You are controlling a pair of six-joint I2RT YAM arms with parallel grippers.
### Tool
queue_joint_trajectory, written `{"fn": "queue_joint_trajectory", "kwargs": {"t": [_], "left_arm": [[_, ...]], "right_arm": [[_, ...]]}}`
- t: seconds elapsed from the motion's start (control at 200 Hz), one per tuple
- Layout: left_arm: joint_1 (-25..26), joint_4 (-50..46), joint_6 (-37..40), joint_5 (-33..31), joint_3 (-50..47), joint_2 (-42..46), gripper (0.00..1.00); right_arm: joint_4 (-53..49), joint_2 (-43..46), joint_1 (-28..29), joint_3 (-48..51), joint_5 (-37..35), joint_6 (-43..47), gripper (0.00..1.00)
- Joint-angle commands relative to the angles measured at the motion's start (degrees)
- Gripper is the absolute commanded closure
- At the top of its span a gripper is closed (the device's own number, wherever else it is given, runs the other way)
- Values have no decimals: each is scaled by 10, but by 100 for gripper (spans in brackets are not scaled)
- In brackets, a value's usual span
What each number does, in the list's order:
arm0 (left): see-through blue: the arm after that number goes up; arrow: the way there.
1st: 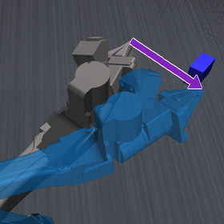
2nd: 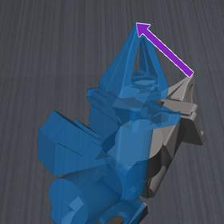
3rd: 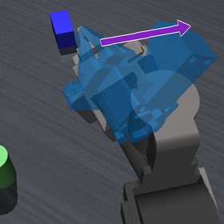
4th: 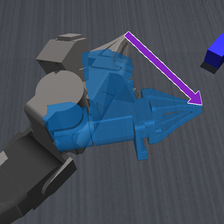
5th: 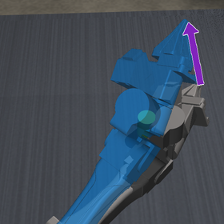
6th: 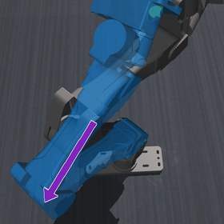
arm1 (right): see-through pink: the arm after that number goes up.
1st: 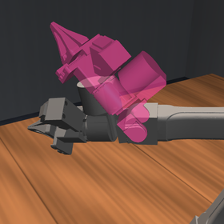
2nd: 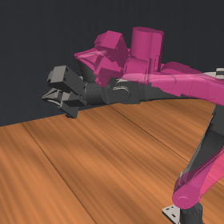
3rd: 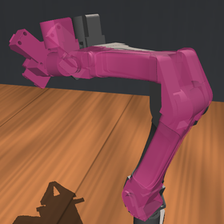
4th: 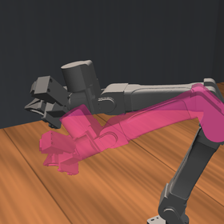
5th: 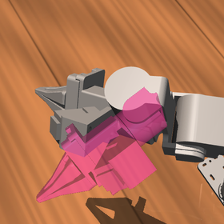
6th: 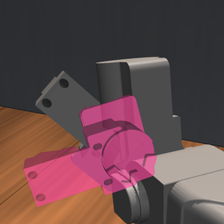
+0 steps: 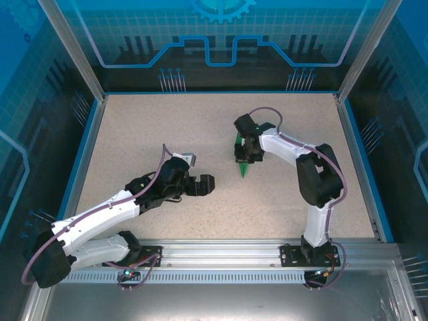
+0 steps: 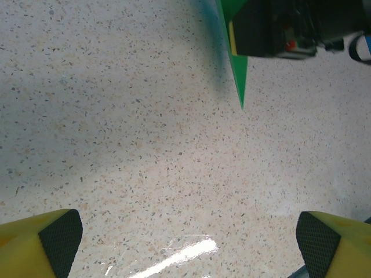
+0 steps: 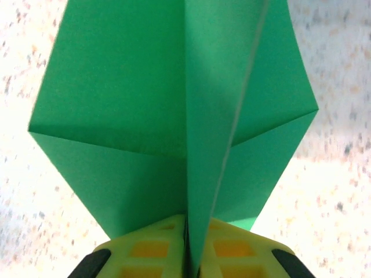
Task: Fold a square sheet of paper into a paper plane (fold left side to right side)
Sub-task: Place the paper plane at the center of the table, then reset both arms
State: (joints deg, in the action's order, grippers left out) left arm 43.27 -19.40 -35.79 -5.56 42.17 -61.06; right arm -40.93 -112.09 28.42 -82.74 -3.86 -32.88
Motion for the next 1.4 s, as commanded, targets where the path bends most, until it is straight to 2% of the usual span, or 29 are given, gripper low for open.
{"fn": "queue_joint_trajectory", "kwargs": {"t": [0.0, 0.32, 0.53, 0.775, 0.89, 1.005, 1.15, 1.26, 1.396], "left_arm": [[-3, -19, 20, 13, -3, 11, 1], [-7, -33, 23, 9, -11, 30, 1], [-36, -25, 21, 66, -14, 39, 1], [-98, -23, 3, 112, -23, 57, 1], [-133, -32, -4, 118, -20, 65, 1], [-166, -42, -2, 112, -12, 72, 1], [-200, -62, 11, 55, 6, 84, 1], [-210, -66, 31, -48, 11, 100, 1], [-212, -34, 77, -160, -4, 119, 1]], "right_arm": [[-59, -47, -2, -50, -12, 21, 88], [-83, -116, -4, -102, -11, 30, 87], [-88, -106, -3, -105, -4, 38, 83], [-102, -38, 1, -92, -19, 50, 70], [-110, 17, 4, -75, -30, 60, 64], [-112, 90, 10, -41, -45, 75, 54], [-79, 215, 2, 34, -67, 94, 37], [-45, 320, -24, 110, -85, 115, 25], [12, 454, -73, 213, -138, 143, 1]]}}
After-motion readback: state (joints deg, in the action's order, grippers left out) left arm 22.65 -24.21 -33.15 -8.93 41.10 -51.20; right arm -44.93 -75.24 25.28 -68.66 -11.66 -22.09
